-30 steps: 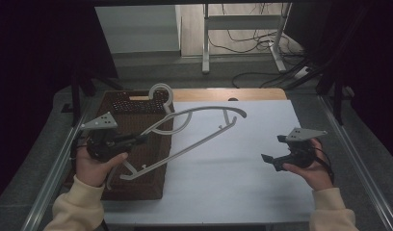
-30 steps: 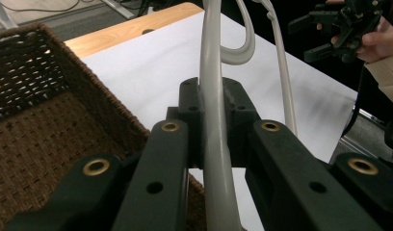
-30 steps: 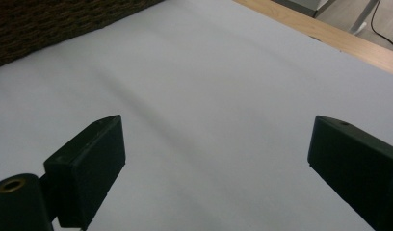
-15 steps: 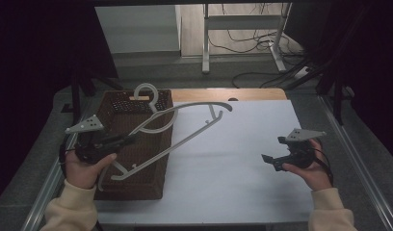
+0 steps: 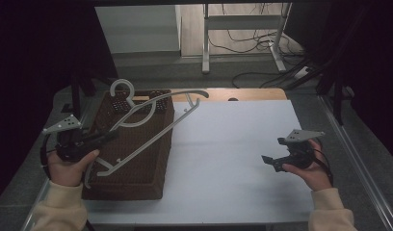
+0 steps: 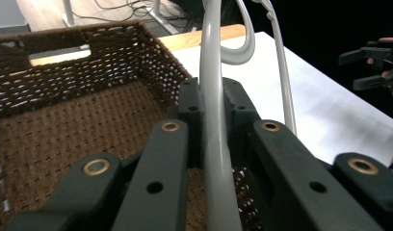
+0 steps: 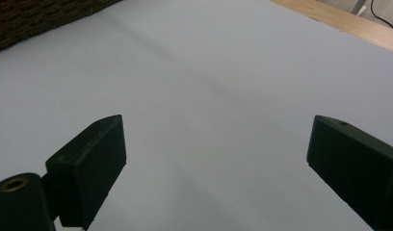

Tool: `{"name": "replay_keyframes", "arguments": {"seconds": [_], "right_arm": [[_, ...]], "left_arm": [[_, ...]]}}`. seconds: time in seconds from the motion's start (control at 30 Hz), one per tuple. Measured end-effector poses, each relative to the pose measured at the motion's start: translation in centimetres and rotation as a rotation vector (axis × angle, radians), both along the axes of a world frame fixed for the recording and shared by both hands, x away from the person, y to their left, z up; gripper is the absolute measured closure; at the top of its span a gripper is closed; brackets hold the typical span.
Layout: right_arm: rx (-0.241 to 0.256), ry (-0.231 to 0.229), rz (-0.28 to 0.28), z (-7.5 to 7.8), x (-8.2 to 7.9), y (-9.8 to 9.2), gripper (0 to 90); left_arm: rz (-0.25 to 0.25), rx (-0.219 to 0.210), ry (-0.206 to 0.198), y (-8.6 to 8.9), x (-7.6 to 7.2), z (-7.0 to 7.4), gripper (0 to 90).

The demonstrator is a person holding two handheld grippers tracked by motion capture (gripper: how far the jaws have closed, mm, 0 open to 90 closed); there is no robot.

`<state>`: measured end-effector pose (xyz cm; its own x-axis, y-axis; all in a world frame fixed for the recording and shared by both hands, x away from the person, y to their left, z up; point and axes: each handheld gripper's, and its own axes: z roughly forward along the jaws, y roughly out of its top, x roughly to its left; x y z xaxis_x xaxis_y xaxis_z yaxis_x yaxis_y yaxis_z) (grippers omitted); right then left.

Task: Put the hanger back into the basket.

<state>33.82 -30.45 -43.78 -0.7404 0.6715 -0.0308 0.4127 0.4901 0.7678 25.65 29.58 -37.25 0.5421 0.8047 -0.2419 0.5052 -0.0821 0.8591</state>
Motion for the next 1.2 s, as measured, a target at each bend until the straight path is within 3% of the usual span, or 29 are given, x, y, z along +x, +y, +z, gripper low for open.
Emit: {"name": "replay_keyframes", "arguments": {"seconds": [1.2], "right_arm": [[-0.016,0.013,-0.007,-0.3,0.1,-0.2,6.3]], "left_arm": [[0.166,-0.013,0.000,5.5,-0.7,-1.4,81.3]]}}
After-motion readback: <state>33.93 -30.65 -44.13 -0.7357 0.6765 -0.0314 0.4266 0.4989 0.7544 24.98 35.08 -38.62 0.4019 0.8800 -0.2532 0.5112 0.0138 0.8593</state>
